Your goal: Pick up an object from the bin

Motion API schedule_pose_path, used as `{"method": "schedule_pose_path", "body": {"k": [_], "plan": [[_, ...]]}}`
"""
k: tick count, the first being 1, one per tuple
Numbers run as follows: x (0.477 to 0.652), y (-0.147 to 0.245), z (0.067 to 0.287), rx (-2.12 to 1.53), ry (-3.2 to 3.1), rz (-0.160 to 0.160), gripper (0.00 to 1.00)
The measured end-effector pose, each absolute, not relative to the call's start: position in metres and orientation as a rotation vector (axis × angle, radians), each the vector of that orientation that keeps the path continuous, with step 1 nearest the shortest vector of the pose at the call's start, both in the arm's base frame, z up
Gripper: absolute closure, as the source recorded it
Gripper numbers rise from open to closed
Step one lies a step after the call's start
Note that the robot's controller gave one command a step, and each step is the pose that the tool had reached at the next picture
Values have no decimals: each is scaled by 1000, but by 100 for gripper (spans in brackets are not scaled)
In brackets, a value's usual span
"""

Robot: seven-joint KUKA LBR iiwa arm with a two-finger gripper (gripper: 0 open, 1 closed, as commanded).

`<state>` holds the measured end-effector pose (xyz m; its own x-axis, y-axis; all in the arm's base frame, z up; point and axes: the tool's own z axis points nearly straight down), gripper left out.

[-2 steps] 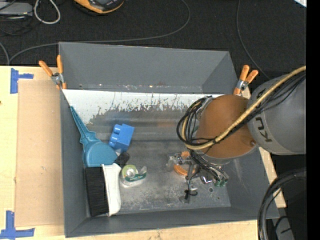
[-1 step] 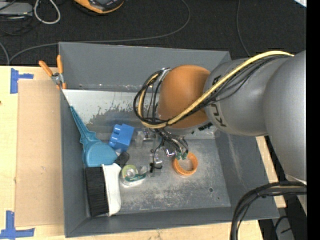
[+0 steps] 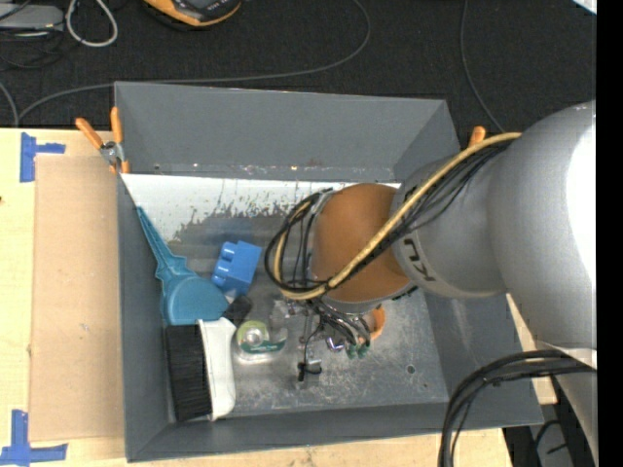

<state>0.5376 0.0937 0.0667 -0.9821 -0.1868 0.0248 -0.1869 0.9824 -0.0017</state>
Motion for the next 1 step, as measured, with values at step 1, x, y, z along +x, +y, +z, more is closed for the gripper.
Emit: {"method": "schedule_pose_path", "body": {"k": [1], "plan": [[580,140,70,-260,-3124,1,100]]}}
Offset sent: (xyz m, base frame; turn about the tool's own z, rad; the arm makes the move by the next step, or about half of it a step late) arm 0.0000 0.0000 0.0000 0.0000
